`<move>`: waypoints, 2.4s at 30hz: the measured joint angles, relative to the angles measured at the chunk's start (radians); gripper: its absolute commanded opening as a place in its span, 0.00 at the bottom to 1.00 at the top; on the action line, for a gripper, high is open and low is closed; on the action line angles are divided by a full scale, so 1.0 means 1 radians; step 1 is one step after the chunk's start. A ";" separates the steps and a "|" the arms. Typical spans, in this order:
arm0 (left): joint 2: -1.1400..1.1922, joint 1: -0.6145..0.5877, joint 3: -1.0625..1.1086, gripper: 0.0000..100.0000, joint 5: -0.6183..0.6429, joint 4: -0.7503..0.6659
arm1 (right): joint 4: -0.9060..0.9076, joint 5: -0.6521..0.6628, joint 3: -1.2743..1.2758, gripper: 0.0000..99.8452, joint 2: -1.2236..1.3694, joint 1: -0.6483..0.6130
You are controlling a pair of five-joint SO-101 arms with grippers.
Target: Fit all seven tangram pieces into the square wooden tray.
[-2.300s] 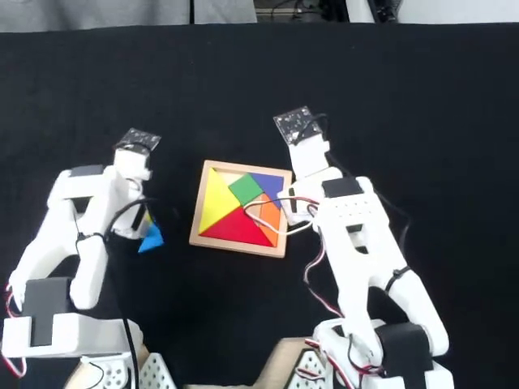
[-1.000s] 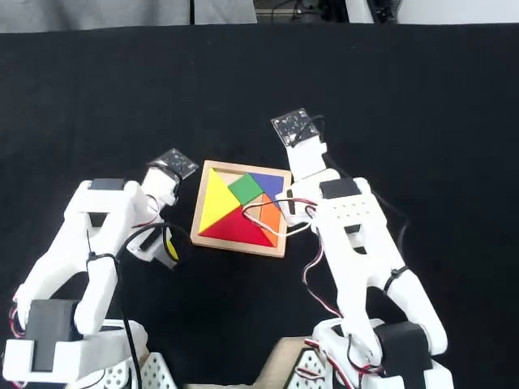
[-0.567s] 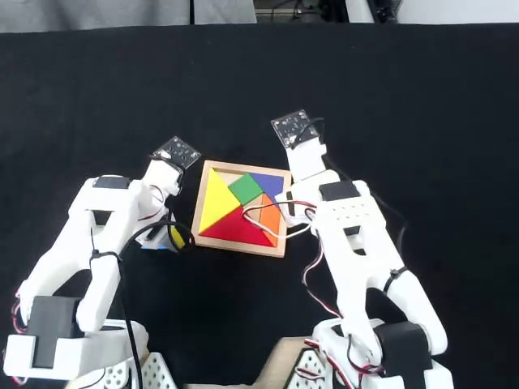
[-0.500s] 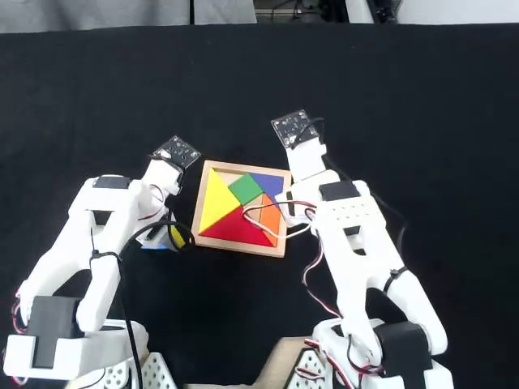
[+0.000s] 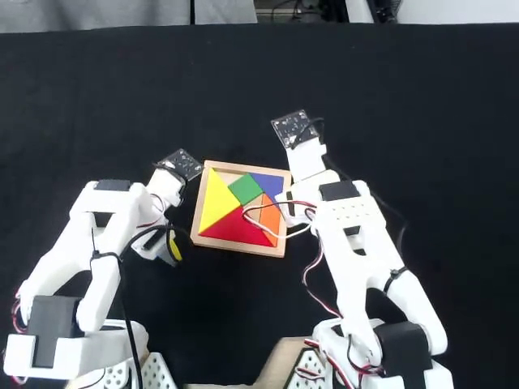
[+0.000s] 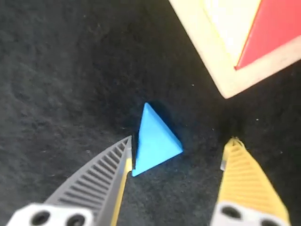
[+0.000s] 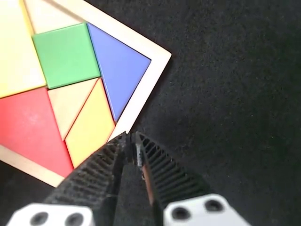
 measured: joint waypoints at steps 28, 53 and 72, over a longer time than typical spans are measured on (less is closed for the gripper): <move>0.000 0.006 0.000 0.19 -0.103 0.008 | -0.008 0.000 0.009 0.01 0.000 0.000; 0.000 0.026 0.005 0.11 -0.075 0.009 | -0.008 0.000 0.009 0.01 0.000 0.000; 0.002 0.252 -0.592 0.11 -0.361 0.470 | -0.051 -0.029 0.009 0.01 0.000 0.153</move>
